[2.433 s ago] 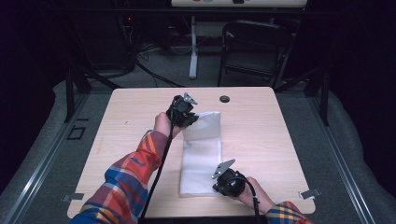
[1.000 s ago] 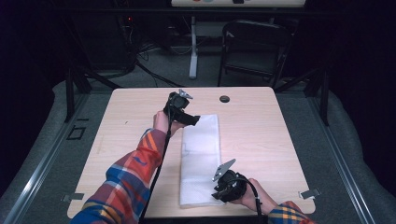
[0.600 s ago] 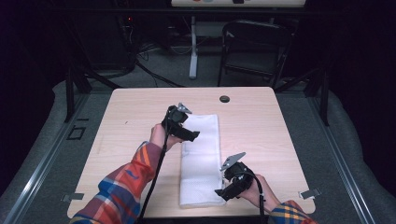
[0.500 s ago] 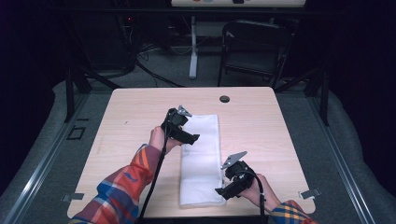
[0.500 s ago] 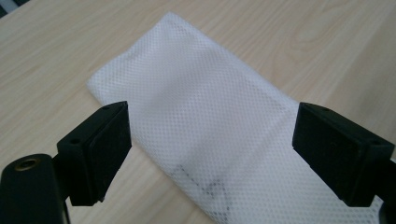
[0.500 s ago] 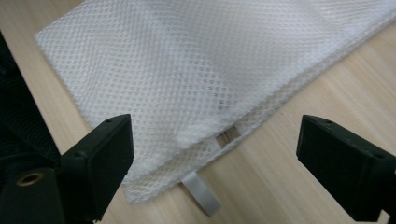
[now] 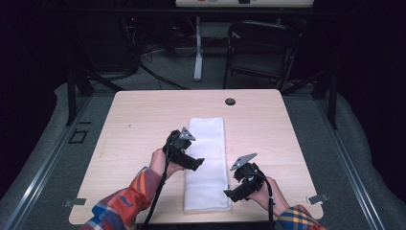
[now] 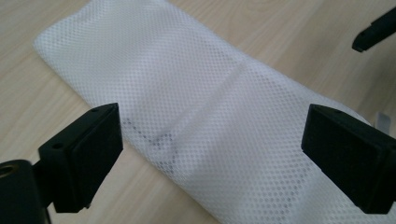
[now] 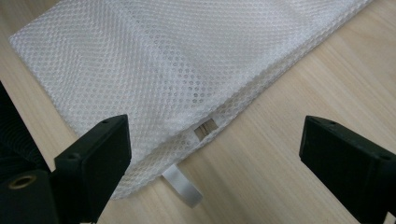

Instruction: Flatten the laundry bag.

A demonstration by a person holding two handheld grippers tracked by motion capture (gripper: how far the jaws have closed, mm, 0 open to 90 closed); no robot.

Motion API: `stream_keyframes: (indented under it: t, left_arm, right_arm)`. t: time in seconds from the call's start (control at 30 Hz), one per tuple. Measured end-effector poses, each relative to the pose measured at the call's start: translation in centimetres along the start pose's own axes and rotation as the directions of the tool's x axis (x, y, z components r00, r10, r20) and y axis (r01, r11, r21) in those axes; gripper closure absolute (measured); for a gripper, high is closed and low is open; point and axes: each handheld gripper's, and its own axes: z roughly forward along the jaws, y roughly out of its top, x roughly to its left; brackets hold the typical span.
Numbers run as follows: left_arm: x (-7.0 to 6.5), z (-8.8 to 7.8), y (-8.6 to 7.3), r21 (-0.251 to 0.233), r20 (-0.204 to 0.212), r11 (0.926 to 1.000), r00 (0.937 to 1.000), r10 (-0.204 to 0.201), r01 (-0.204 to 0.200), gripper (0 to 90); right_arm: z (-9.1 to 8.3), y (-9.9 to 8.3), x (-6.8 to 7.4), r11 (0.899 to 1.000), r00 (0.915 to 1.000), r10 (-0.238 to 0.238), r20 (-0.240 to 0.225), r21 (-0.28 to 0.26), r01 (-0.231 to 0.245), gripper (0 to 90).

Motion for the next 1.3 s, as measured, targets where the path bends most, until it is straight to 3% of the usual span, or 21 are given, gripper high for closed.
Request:
stream_keyframes:
  t: [0.27,0.4,0.53,0.8,0.83,0.93,1.1,1.3]
  left_arm:
    - [-2.3,-0.6,-1.7,0.001,0.035,0.9995,0.9989,0.032,-0.032,2.7]
    - [-2.9,-0.2,-2.8,-0.006,0.085,0.9999,0.9963,-0.011,0.012,3.5]
    - [-4.6,0.6,-3.6,0.033,0.095,0.9988,0.9950,0.032,-0.036,5.3]
    - [-7.3,1.2,-4.3,0.055,0.131,0.9926,0.9863,0.101,-0.109,11.3]
    - [-7.8,1.2,-4.4,0.064,0.146,0.9897,0.9821,0.118,-0.129,11.6]
    - [-8.4,1.3,-4.5,0.064,0.161,0.9870,0.9776,0.135,-0.147,14.6]
    - [-10.2,2.4,-4.9,0.097,0.197,0.9706,0.9602,0.198,-0.220,20.4]
    - [-11.0,3.2,-4.9,0.109,0.225,0.9644,0.9511,0.212,-0.241,30.2]
  right_arm:
    - [-0.4,-0.2,-0.1,1.000,0.9999,0.002,0.013,0.006,-0.002,11.3]
    - [-0.4,-0.2,-0.2,1.000,0.9999,0.008,0.014,0.000,-0.008,13.3]
    - [-0.5,-0.2,-0.3,1.000,0.9998,0.006,0.018,0.006,-0.006,14.4]
    - [-0.5,-0.4,-0.4,1.000,0.9996,0.020,0.020,-0.002,-0.020,21.1]
    - [-0.5,-0.4,-0.3,1.000,0.9995,0.023,0.021,0.000,-0.023,21.5]
    - [-0.5,-0.4,-0.3,1.000,0.9998,0.018,0.012,-0.001,-0.018,23.3]
    - [-0.4,-0.4,-0.3,1.000,0.9998,0.012,0.013,0.014,-0.012,28.5]
    - [-0.3,-0.4,-0.2,1.000,0.9999,0.013,0.010,0.013,-0.013,31.0]
